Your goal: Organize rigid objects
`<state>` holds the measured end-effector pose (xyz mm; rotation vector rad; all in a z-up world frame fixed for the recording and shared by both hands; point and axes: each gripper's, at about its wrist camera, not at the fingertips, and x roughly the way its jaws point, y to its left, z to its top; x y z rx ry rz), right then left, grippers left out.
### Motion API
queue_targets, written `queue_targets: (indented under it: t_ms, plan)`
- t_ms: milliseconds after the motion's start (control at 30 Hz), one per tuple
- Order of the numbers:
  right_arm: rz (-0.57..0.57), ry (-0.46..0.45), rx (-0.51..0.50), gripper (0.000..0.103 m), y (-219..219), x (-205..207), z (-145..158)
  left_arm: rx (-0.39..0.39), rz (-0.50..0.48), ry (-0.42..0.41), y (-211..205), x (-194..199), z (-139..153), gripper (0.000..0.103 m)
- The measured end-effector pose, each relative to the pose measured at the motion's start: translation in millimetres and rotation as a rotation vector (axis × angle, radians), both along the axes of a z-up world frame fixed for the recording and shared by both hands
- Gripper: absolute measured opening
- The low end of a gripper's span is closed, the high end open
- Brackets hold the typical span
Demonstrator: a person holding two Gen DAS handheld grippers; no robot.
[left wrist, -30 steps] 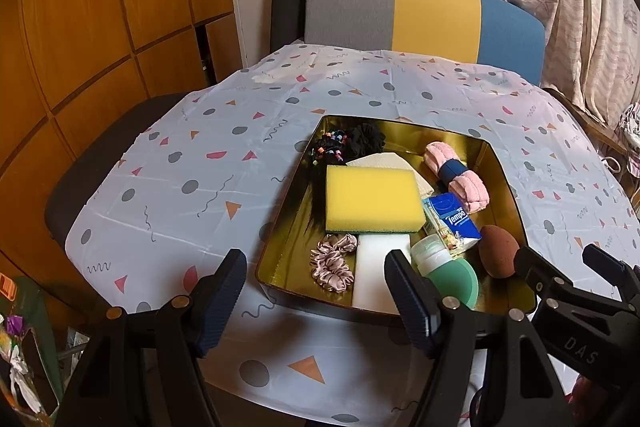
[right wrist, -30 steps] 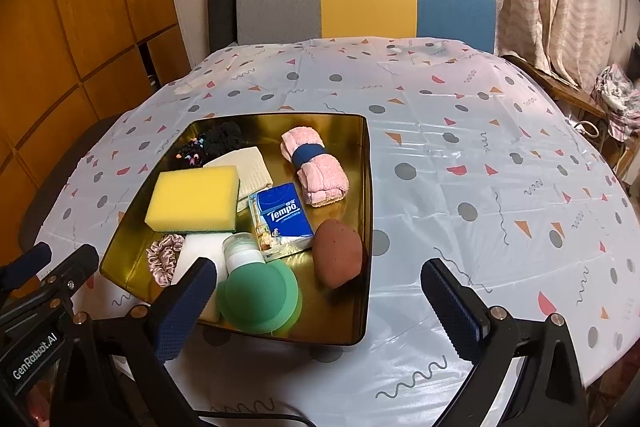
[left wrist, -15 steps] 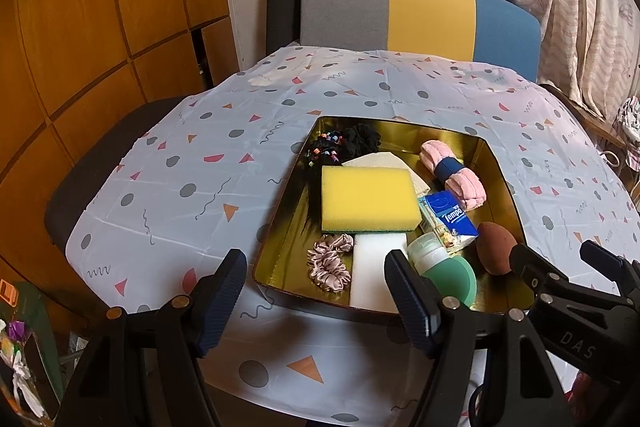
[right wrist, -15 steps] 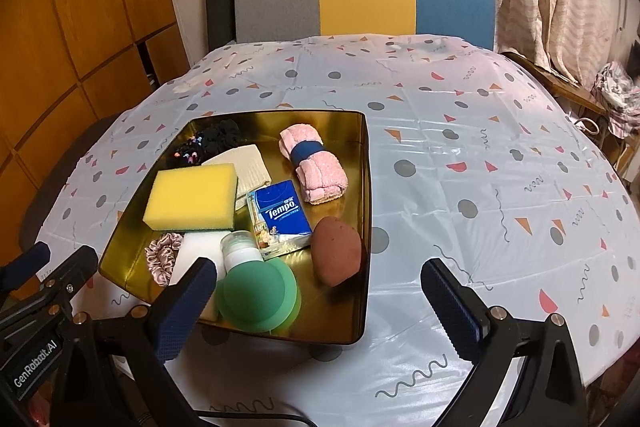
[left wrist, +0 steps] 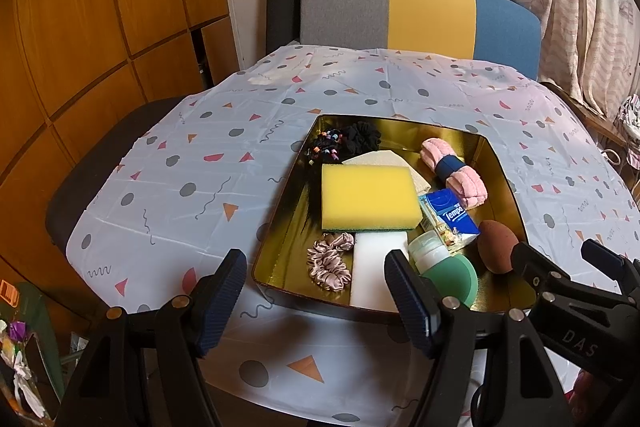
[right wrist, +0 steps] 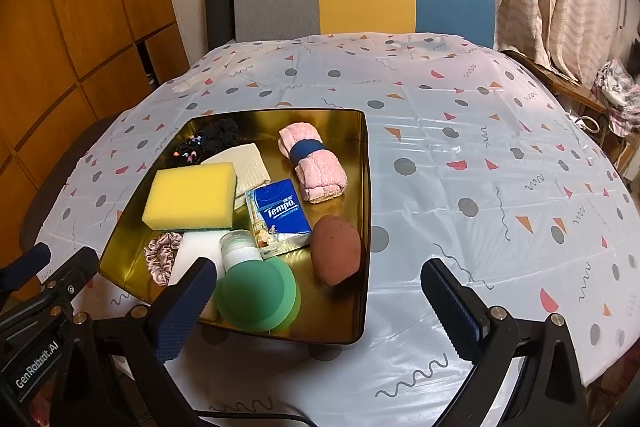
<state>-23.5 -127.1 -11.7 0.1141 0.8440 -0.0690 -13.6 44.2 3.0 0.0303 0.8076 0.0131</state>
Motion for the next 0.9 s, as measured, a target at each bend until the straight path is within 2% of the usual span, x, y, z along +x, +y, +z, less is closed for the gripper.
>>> queue_targets:
  t_ms: [900]
  plan:
    - [-0.013,-0.003,0.008,0.103,-6.3,0.1,0.6,0.029,-0.027,-0.023,-8.9,-0.6,1.5,0.073]
